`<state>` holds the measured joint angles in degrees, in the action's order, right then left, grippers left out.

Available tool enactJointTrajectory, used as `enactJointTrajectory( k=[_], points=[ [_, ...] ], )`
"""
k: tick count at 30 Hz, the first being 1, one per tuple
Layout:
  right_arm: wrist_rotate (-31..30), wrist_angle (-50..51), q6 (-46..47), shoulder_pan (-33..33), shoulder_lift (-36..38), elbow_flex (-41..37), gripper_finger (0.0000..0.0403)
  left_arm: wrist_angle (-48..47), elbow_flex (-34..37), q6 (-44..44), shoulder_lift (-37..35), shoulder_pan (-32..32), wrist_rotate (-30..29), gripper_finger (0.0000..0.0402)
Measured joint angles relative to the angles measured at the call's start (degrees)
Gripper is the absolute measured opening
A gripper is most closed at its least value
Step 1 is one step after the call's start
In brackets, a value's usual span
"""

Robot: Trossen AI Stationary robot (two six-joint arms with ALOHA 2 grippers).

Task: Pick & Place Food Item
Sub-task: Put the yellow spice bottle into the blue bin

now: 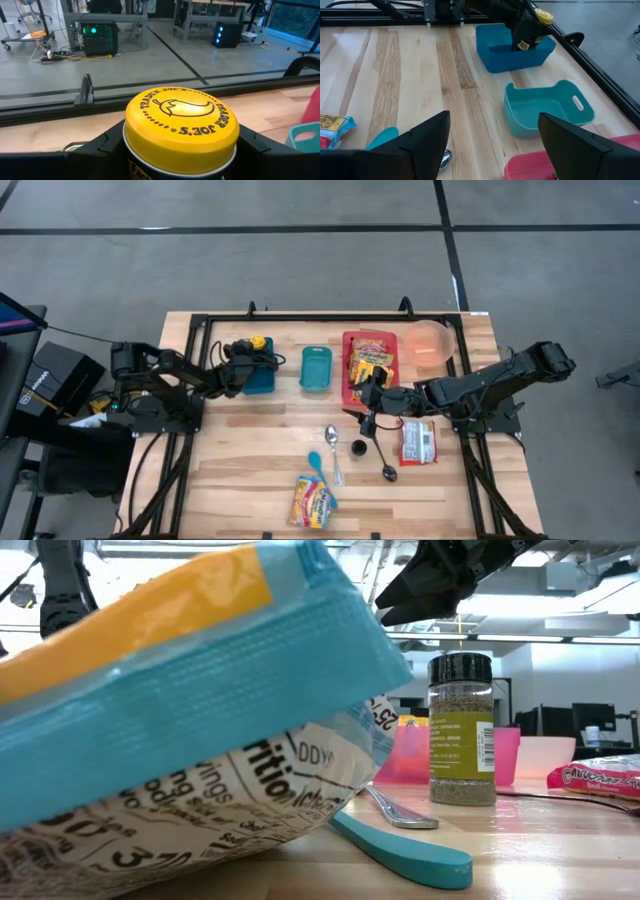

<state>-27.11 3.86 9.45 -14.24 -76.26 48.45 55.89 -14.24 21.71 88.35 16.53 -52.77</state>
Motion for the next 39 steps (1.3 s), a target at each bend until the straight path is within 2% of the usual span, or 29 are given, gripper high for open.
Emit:
enactJointTrajectory(
  k=[7, 20, 24, 30, 34, 39],
  points=[
    [0.0, 0.0, 0.0, 0.0, 0.0, 0.0, 0.0297, 1.7, -0.1, 1.2, 2.3, 0.0, -2.8, 0.0214],
    [0.0, -0.1, 0.0, 0.0, 0.0, 0.0, 0.0297, 2.4, -0.1, 2.1, 2.5, 0.0, -3.2, 0.0214],
    [0.0, -0.1, 0.0, 0.0, 0.0, 0.0, 0.0297, 3.1, -0.1, 2.3, 2.5, -0.6, -2.7, 0.0214],
    [0.0, -0.1, 0.0, 0.0, 0.0, 0.0, 0.0297, 7.5, 0.0, -3.0, 2.5, -1.7, -2.1, 0.0214],
    [0.0, -0.1, 0.0, 0.0, 0.0, 0.0, 0.0297, 8.5, 0.0, -3.7, 2.5, -1.7, -1.2, 0.0214],
    [0.0, -0.1, 0.0, 0.0, 0.0, 0.0, 0.0297, 8.2, 0.0, -5.3, 2.5, -1.9, 2.9, 0.0214]
  ],
)
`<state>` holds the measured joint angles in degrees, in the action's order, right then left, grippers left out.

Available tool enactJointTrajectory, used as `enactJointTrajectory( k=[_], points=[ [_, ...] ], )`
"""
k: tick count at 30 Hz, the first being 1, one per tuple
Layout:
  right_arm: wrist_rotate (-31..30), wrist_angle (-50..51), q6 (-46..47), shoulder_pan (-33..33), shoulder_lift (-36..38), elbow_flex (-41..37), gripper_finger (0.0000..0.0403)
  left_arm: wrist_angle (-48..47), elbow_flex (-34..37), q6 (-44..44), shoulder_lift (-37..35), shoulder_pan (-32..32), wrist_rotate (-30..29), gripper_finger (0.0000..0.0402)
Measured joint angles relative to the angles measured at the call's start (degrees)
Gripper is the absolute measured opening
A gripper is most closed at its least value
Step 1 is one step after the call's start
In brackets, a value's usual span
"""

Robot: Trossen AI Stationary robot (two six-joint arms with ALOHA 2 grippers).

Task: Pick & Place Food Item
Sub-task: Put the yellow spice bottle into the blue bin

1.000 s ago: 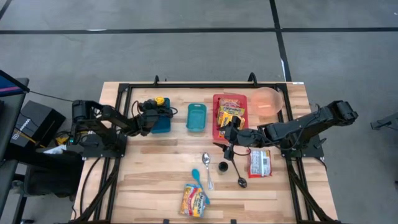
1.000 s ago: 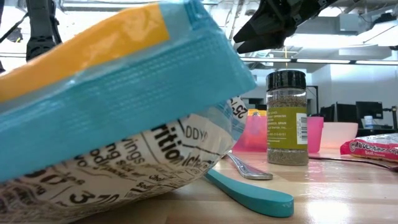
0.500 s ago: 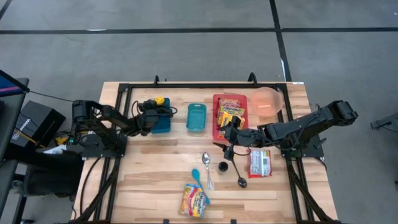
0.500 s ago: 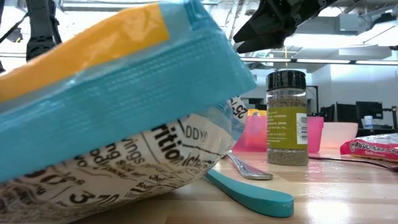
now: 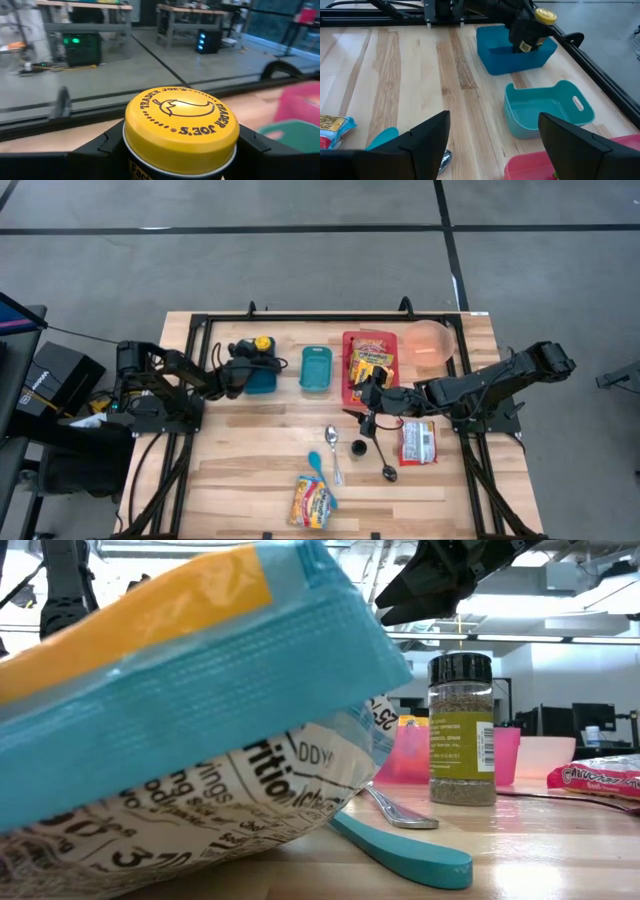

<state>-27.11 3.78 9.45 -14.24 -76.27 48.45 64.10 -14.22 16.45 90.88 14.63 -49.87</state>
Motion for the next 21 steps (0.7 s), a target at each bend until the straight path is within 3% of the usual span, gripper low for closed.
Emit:
enactJointTrajectory(
  k=[15, 21],
  points=[
    [0.0, 0.0, -0.3, -0.2, 0.0, 0.0, 0.0297, -4.3, 2.8, -3.5, -0.1, -4.2, 0.3, 0.0214],
    [0.0, 0.0, -0.4, -0.3, 0.0, 0.0, 0.0297, 4.5, 9.8, 0.7, -0.1, -5.7, -2.7, 0.0214]
  ],
)
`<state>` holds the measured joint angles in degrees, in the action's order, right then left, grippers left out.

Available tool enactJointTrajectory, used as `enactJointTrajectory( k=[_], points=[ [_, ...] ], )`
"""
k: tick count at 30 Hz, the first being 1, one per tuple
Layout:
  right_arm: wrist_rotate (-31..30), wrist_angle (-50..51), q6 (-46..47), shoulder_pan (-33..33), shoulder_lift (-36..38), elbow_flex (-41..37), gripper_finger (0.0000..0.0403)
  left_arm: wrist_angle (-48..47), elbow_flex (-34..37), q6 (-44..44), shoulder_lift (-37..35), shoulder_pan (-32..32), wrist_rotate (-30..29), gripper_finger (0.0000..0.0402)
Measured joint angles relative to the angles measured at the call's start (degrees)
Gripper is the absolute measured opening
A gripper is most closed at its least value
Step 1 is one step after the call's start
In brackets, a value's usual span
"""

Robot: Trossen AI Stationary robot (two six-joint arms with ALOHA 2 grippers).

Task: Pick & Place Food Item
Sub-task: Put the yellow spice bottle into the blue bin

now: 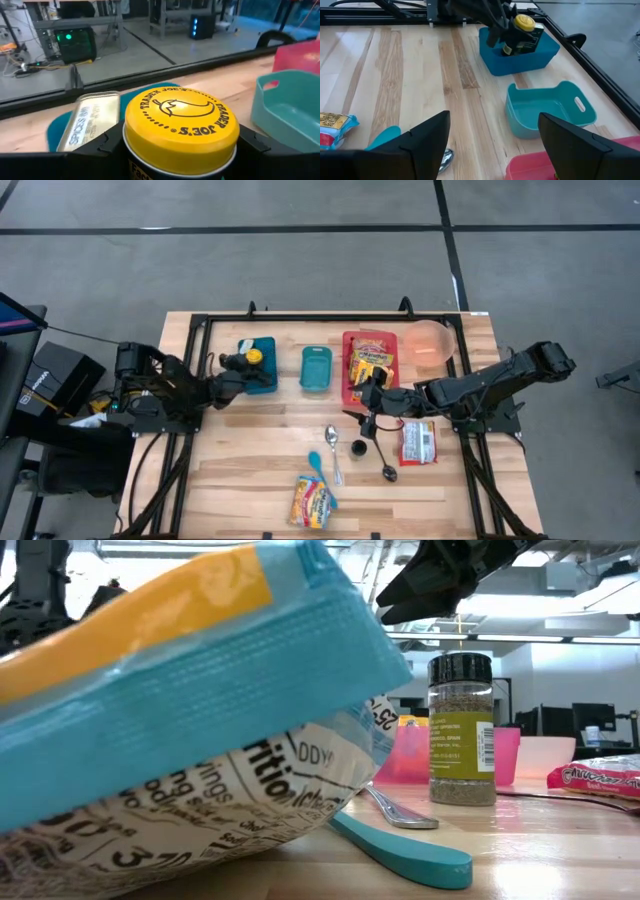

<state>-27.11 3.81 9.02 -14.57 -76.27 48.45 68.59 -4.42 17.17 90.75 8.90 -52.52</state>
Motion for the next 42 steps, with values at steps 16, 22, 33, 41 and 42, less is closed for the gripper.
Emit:
enactJointTrajectory(
  k=[16, 22, 33, 41, 42],
  points=[
    [0.0, -0.9, 0.0, 0.0, 0.0, 0.0, 0.0297, 4.6, 2.4, -4.5, -0.3, -2.2, 2.9, 0.0214],
    [0.0, -1.0, 0.0, 0.0, 0.0, 0.0, 0.0297, 4.4, 4.1, -1.6, -0.4, -2.5, 2.4, 0.0214],
    [0.0, -1.1, 0.0, 0.0, 0.0, 0.0, 0.0297, 4.0, 4.2, -1.7, -0.9, -2.0, 2.4, 0.0217],
    [0.0, -1.3, 0.0, 0.0, 0.0, 0.0, 0.0297, 3.6, 4.2, -1.4, -0.9, -2.0, 2.3, 0.0213],
    [0.0, -1.3, 0.0, 0.0, 0.0, 0.0, 0.0297, 3.5, 4.2, -1.4, -0.9, -2.0, 2.4, 0.0213]
  ],
)
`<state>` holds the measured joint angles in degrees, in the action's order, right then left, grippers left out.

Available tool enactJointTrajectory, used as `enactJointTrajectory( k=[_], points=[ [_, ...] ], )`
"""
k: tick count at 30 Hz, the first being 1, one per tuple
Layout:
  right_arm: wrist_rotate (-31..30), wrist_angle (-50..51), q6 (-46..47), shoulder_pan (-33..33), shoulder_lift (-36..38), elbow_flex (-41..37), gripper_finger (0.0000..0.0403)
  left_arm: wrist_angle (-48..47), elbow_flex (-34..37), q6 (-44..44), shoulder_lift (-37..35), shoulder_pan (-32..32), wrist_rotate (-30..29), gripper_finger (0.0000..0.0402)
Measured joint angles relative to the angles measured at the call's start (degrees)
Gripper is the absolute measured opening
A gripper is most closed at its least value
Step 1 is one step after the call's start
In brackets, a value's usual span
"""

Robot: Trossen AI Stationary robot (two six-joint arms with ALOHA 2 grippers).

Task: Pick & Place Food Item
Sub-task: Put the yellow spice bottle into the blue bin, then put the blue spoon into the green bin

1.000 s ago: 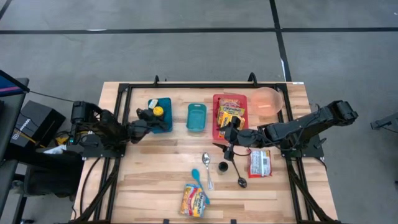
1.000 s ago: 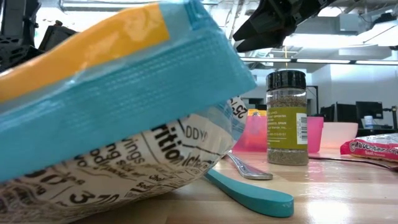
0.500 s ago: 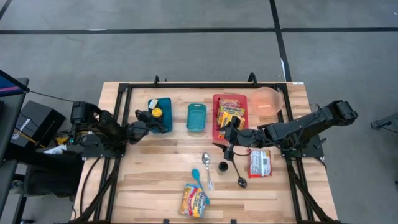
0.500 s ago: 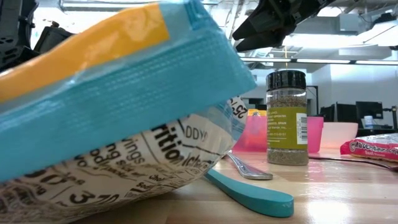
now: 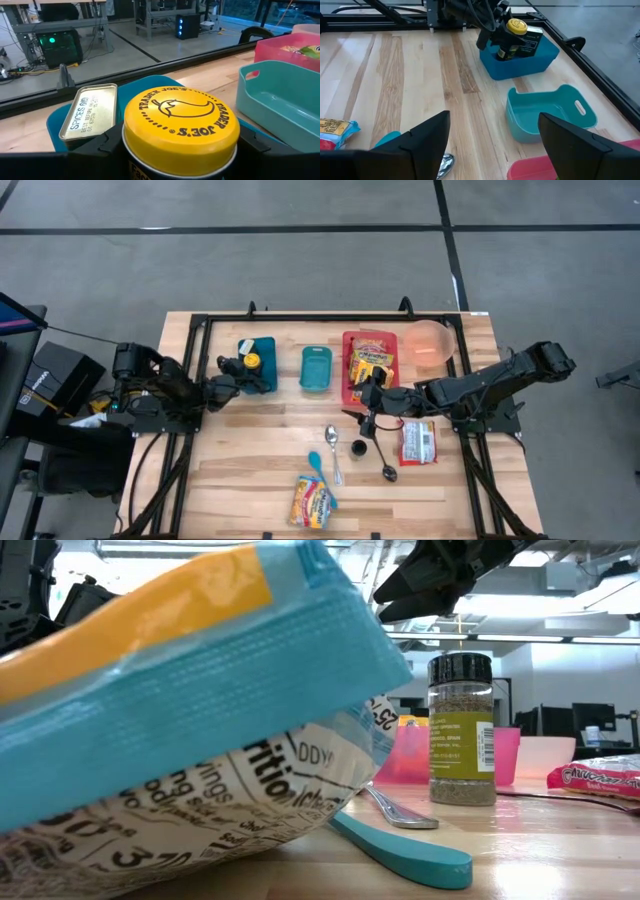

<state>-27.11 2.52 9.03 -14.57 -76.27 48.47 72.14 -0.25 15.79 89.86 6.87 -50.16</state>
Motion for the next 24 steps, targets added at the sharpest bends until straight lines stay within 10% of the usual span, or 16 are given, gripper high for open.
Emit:
enactJointTrajectory(
  k=[24],
  points=[
    [0.0, 0.0, 0.0, 0.0, 0.0, 0.0, 0.0297, -0.4, 0.0, 0.7, 0.0, 0.0, -0.1, 0.0200]
  ],
)
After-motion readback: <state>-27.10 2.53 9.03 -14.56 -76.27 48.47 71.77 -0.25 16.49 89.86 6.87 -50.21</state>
